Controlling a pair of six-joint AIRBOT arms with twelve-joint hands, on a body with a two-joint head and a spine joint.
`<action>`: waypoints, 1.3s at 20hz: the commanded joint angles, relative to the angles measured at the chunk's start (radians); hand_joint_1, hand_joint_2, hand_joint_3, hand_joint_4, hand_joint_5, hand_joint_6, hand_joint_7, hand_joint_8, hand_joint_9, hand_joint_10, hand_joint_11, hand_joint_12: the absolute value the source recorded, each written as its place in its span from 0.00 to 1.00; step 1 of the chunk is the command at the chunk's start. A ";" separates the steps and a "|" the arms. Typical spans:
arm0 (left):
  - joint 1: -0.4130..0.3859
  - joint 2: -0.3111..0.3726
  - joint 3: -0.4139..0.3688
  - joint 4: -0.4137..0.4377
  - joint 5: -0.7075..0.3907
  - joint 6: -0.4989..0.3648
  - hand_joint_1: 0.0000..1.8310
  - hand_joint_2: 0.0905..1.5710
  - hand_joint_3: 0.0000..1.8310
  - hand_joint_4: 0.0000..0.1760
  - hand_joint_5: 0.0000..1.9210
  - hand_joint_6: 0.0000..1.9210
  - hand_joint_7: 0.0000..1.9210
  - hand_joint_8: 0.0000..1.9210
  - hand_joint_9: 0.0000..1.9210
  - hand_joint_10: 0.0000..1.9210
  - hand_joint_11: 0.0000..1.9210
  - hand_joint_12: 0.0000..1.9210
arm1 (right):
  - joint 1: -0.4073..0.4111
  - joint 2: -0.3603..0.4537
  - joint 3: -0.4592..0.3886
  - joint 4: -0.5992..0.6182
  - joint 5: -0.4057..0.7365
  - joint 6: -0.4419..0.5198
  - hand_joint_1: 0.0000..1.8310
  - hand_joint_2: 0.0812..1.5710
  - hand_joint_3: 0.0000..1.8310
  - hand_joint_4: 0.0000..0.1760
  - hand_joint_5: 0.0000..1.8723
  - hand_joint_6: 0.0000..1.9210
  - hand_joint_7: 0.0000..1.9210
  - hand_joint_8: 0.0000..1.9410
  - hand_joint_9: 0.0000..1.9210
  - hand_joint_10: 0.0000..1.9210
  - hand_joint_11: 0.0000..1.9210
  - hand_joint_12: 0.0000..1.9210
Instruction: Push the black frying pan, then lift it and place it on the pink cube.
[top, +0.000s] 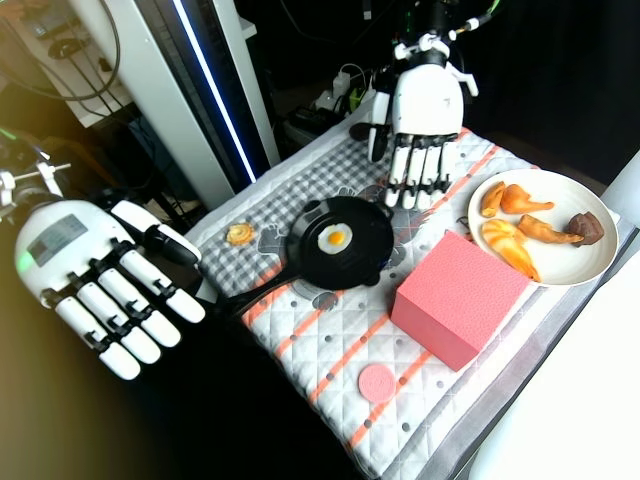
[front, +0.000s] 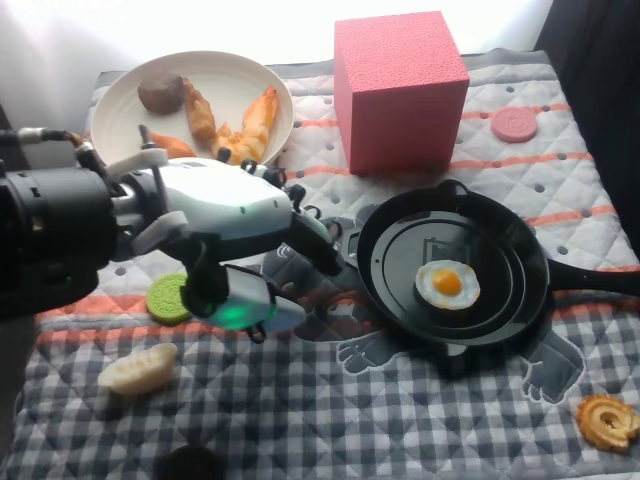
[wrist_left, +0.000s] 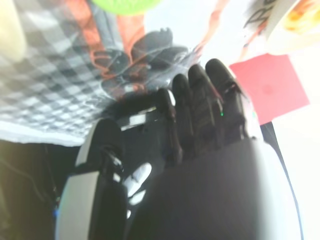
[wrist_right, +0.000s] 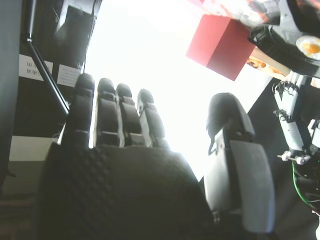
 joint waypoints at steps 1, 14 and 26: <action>-0.011 -0.005 0.005 0.000 -0.078 -0.002 0.27 0.82 0.00 0.12 0.26 0.04 0.25 0.00 0.21 0.08 0.00 0.61 | 0.003 0.002 0.008 0.001 0.122 0.007 0.15 0.79 0.00 0.32 0.00 0.00 0.00 0.00 0.00 0.00 0.00 0.01; -0.005 -0.072 0.016 0.000 -0.161 -0.007 0.29 0.81 0.00 0.18 0.26 0.00 0.26 0.00 0.20 0.03 0.00 0.61 | 0.003 0.001 0.008 0.001 0.123 0.011 0.15 0.79 0.00 0.18 0.00 0.00 0.00 0.00 0.00 0.00 0.00 0.00; 0.006 -0.120 0.021 0.000 -0.257 -0.050 0.34 0.79 0.00 0.00 0.27 0.00 0.25 0.00 0.22 0.08 0.00 0.65 | 0.003 0.000 0.008 0.001 0.123 0.014 0.14 0.78 0.00 0.11 0.00 0.00 0.00 0.00 0.00 0.00 0.00 0.00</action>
